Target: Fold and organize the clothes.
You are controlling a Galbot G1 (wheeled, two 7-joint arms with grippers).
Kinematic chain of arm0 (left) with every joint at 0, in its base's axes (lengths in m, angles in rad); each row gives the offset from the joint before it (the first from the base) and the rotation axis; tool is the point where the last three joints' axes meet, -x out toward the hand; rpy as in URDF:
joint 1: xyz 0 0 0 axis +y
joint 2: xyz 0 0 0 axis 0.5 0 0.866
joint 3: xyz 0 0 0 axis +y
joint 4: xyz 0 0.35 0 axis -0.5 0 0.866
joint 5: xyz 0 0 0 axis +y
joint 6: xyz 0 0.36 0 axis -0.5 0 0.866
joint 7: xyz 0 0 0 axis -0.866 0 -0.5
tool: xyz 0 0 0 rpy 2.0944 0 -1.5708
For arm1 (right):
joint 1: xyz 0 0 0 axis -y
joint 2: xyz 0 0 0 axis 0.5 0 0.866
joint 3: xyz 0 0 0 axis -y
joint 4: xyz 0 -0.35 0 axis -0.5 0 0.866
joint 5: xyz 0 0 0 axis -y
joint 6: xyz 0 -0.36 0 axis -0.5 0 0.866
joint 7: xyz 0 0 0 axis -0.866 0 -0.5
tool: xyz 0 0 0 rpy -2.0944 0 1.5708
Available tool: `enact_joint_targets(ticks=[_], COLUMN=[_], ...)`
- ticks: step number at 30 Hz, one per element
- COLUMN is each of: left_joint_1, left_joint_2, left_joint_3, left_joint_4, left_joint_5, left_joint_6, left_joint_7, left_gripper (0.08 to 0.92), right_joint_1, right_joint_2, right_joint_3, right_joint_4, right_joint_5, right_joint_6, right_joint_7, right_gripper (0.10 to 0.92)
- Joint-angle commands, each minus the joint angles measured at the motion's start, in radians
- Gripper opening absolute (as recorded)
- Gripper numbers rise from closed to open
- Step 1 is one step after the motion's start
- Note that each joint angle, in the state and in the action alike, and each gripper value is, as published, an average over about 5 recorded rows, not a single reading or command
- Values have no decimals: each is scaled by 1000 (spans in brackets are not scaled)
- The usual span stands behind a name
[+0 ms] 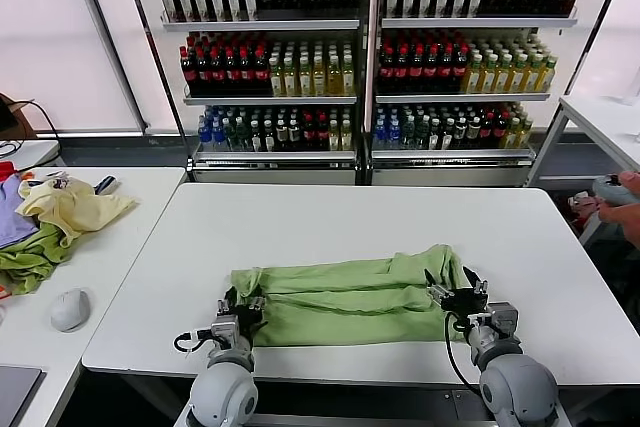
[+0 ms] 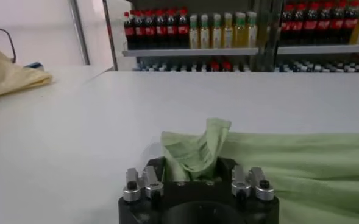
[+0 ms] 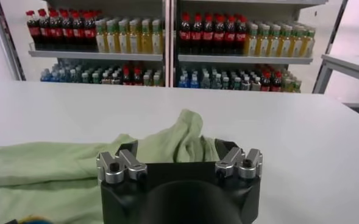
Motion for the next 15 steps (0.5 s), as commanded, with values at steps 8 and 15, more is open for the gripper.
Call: enact_joint_targets(ticks=[8,15], left_joint_1=[-10,0], left_joint_2=[120,281], left_joint_3=[-142,-352], left_joint_4=[-2,-83], left_joint_5=[-121,-308], left_joint_6=[2,-3], left_joint_7=[39,81], left_gripper=[263,136], right_joint_1=[4,4], right_joint_2=[11,11], right_joint_3=[0,-4], right_joint_4=[6,21], right_joint_5=[-6,-17], right_joint_6=[11,22], right_joint_7=[0,-6], right_gripper=[823,823])
